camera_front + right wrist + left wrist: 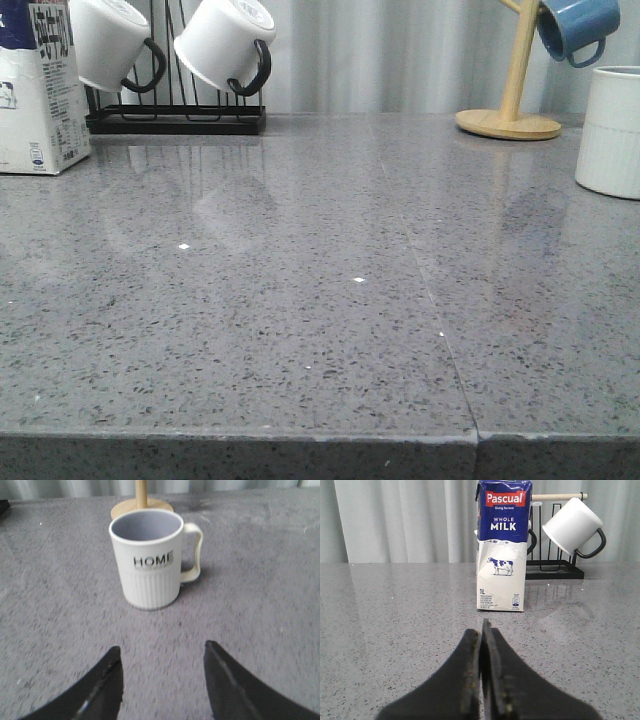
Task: Place milk next to cup
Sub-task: 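Grasp the HOME mug by its handle with the right gripper and lift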
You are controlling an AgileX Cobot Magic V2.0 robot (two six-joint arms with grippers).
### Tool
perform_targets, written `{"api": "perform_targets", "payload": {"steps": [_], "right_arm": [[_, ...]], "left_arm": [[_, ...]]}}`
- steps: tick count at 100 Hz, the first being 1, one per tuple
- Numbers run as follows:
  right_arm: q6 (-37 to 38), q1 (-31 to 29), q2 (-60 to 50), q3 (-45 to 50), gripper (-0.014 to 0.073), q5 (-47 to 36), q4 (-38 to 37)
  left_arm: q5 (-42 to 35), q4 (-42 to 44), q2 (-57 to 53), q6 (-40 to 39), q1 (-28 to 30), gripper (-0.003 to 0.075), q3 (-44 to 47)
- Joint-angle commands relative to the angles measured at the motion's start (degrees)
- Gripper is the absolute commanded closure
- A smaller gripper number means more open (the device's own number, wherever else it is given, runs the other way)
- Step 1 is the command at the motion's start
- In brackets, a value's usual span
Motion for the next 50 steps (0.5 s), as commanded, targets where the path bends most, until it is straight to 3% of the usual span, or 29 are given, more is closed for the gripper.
{"api": "perform_targets", "payload": {"steps": [1, 25, 50], "right_arm": [[0.12, -1.54, 4.89, -2.21, 0.0189, -11.63, -1.50], [0.12, -8.11, 17.94, -2.21, 0.0189, -29.62, -1.50], [0.12, -8.89, 32.18, -2.21, 0.0189, -45.75, -1.69]], "left_arm": [[-4.31, -0.12, -1.61, -0.08, 0.14, 0.0741, 3.44], [-4.31, -0.12, -1.61, -0.08, 0.14, 0.0741, 3.44], [-4.31, -0.12, -1.61, -0.08, 0.14, 0.0741, 3.44]]}}
